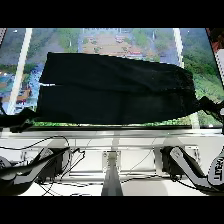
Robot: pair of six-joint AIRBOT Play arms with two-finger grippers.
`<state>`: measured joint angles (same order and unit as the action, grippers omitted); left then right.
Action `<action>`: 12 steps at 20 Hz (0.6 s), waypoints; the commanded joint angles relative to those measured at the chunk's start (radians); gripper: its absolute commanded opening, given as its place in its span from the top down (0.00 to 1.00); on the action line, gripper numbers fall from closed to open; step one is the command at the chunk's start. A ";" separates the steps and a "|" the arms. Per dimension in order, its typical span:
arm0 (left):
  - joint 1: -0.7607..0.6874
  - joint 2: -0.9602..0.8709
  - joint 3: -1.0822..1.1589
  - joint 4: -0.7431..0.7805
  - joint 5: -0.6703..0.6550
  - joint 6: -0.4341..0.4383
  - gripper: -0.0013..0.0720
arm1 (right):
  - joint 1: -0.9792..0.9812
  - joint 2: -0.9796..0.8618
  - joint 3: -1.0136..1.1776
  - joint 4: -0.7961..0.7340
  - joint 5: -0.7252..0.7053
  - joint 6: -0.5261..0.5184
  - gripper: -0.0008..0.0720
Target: Fold the clothes and pants, and hang the long-sleeved shirts on hangers.
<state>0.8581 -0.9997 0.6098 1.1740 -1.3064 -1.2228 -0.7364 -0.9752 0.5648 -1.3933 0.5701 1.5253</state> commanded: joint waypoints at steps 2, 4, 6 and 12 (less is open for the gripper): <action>0.009 0.003 -0.156 -0.114 0.116 -0.001 0.04 | 0.001 0.000 0.000 0.001 -0.013 -0.001 0.90; 0.008 0.003 -0.184 -0.113 0.211 0.000 0.07 | 0.001 0.000 0.000 0.001 -0.013 -0.001 0.90; 0.006 0.003 -0.186 -0.113 0.316 -0.001 0.20 | 0.001 0.000 0.000 0.001 -0.013 -0.001 0.90; -0.053 -0.091 -0.187 -0.129 0.458 0.001 0.36 | 0.001 0.001 0.000 -0.002 -0.014 -0.001 0.90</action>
<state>0.8360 -1.0470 0.4305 1.0401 -0.9421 -1.2293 -0.7364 -0.9752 0.5648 -1.3922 0.5579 1.5242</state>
